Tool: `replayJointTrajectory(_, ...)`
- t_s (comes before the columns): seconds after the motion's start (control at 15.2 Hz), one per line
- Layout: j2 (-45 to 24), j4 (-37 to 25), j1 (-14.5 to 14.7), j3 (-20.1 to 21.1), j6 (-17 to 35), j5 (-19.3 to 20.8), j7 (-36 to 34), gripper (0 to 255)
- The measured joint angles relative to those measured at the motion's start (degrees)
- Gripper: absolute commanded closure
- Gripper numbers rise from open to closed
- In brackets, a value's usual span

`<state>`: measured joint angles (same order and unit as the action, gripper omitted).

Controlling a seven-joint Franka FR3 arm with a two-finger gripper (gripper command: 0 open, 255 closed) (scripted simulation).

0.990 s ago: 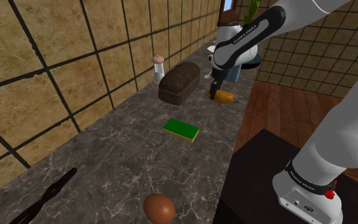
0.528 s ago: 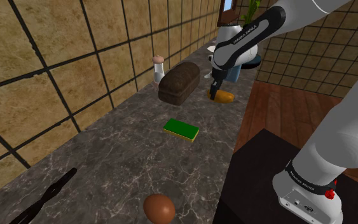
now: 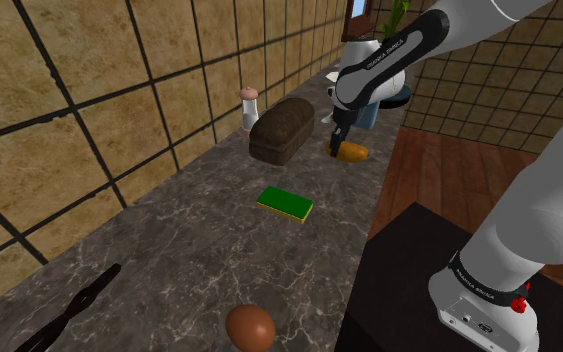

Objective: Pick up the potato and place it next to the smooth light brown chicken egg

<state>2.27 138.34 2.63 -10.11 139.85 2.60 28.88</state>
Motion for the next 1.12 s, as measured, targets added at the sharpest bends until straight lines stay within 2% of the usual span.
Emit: replayJointTrajectory(1.12, 7.4, -5.7, 0.0, 0.4, -13.0, 1.1, -0.7, 255)
